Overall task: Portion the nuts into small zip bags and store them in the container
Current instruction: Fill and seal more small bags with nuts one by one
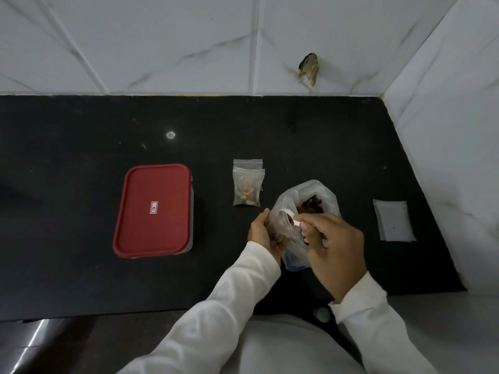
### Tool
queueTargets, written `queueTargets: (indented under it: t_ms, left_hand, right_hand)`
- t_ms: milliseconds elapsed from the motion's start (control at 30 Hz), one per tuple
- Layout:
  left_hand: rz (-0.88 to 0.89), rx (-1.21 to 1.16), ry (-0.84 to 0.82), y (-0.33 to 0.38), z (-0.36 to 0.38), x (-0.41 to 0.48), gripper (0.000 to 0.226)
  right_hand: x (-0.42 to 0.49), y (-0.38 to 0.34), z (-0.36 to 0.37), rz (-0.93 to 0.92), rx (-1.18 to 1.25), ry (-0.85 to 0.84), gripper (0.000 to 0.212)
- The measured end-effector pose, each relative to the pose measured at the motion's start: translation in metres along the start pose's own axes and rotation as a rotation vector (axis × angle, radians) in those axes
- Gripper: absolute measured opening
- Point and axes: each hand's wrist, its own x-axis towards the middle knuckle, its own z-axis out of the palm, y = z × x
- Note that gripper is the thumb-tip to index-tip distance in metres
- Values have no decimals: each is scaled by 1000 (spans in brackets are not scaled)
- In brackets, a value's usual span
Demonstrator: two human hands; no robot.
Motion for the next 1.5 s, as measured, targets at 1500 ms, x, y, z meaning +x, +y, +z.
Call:
queueTargets:
  t_ms: [1500]
  left_hand:
    - [-27, -39, -5, -13, -10, 8, 28]
  right_hand:
    - [2, 90, -10, 345, -34, -166, 16]
